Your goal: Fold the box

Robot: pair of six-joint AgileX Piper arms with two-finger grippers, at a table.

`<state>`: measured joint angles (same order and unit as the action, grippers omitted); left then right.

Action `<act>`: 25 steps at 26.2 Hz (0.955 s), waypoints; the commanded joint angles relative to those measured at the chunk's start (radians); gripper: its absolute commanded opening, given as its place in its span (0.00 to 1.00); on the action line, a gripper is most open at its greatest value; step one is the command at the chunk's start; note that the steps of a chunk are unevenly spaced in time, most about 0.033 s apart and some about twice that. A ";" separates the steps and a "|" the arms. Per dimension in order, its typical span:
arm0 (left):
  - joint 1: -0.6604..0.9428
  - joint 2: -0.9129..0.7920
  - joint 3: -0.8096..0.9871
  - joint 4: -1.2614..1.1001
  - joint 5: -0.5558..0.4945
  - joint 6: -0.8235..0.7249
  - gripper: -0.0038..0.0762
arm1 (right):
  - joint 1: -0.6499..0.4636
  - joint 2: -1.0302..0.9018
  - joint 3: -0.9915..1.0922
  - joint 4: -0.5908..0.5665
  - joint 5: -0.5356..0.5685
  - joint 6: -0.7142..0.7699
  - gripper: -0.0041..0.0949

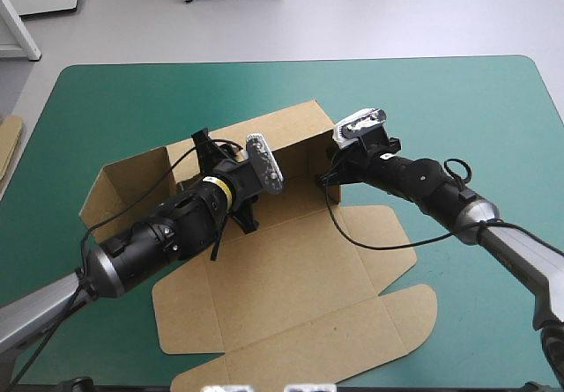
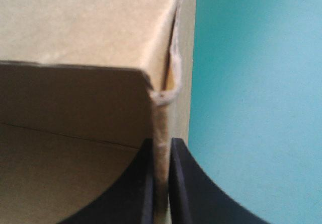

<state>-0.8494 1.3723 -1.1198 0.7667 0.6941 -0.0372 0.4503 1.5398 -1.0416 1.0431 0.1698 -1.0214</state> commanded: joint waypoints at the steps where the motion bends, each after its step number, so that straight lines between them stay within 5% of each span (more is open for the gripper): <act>1: -0.081 -0.059 -0.024 0.017 0.029 -0.007 0.55 | 0.004 -0.031 -0.028 0.008 0.002 0.022 0.04; 8: -0.204 -0.116 -0.056 -0.012 0.191 -0.140 0.53 | 0.004 -0.031 -0.028 0.008 -0.013 0.022 0.04; 10: -0.210 -0.122 -0.085 -0.052 0.255 -0.159 0.43 | 0.004 -0.031 -0.028 0.008 -0.010 0.025 0.04; 13: -0.207 -0.127 -0.174 -0.083 0.363 -0.153 0.05 | 0.002 -0.031 -0.028 -0.018 0.017 0.073 0.04; 21: -0.038 -0.127 -0.430 -0.258 0.464 -0.079 0.05 | 0.002 -0.031 -0.043 -0.287 0.095 0.401 0.04; 25: 0.347 -0.127 -0.559 -0.514 0.497 0.037 0.05 | -0.003 -0.035 -0.139 -0.604 0.238 0.728 0.04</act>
<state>-0.6620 1.2773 -1.6124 0.3369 1.2059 -0.0381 0.4511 1.5389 -1.1103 0.5682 0.2976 -0.4655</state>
